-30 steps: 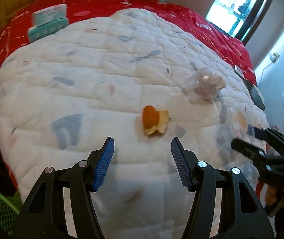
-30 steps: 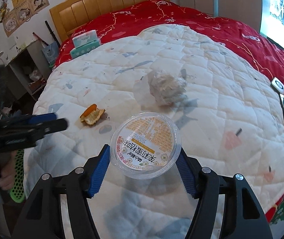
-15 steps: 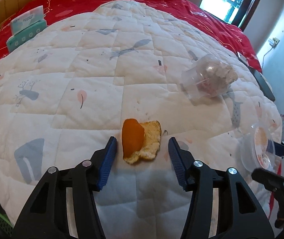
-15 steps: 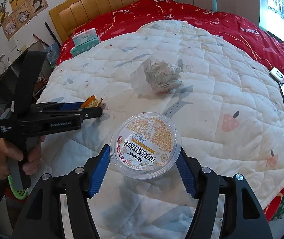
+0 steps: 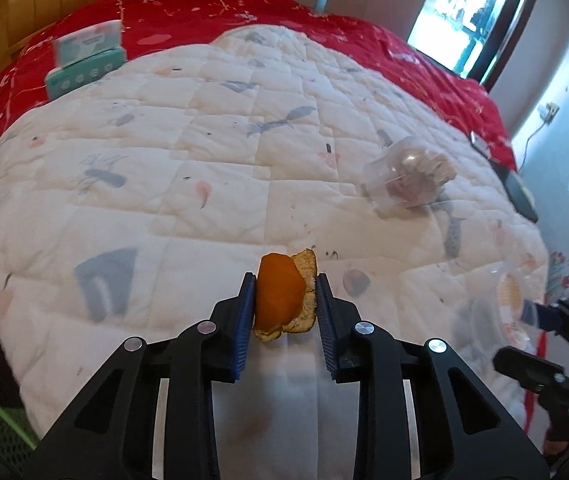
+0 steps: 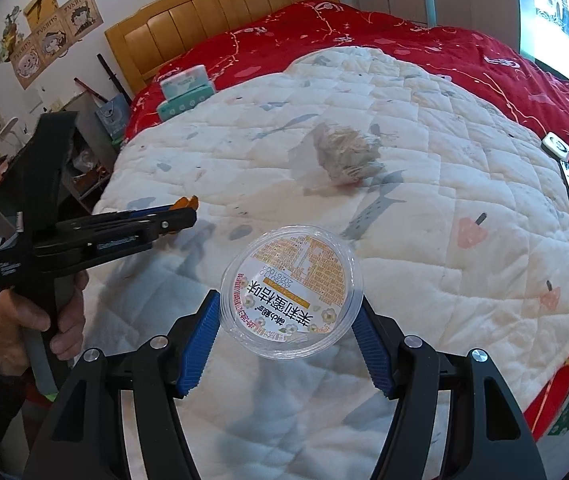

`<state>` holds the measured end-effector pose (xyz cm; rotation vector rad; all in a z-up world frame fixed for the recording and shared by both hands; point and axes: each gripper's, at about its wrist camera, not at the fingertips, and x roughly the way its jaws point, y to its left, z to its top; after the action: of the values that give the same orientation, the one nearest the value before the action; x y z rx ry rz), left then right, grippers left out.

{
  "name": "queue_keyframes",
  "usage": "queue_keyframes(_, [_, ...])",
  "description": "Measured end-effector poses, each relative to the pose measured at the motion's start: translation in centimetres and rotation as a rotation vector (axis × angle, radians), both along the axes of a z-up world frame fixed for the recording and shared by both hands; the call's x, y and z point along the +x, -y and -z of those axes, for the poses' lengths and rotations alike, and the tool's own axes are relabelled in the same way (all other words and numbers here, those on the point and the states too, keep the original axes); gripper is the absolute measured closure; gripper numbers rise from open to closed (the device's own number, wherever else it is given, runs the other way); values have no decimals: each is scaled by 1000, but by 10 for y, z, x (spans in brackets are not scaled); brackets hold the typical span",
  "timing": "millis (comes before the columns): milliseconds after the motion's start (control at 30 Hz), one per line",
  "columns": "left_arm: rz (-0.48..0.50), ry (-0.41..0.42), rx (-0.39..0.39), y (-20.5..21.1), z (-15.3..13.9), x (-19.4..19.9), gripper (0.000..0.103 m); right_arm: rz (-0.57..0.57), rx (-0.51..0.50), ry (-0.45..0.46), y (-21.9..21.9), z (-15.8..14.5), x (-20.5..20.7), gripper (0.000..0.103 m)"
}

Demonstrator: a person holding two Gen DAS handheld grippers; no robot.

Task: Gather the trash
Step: 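Grasp the orange peel with the left tool, then carry the peel with the left tool into the basket and release while the right tool carries the cup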

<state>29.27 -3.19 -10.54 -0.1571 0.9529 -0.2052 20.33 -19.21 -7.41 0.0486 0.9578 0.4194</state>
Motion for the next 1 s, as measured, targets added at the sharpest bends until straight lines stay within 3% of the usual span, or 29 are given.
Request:
queue_keyframes(333, [-81,75,-42,-47,-39,-76,74,-75,17,17,-41,-17,-37,40])
queue_keyframes(533, [-162,118,-24,-85,-57,-128,74,-145,21,22,-75,-22,-62,40])
queue_keyframes(1000, [-405,103,-5,-183,-50,-235,74,-288,19,21,-145,-29,-106,40])
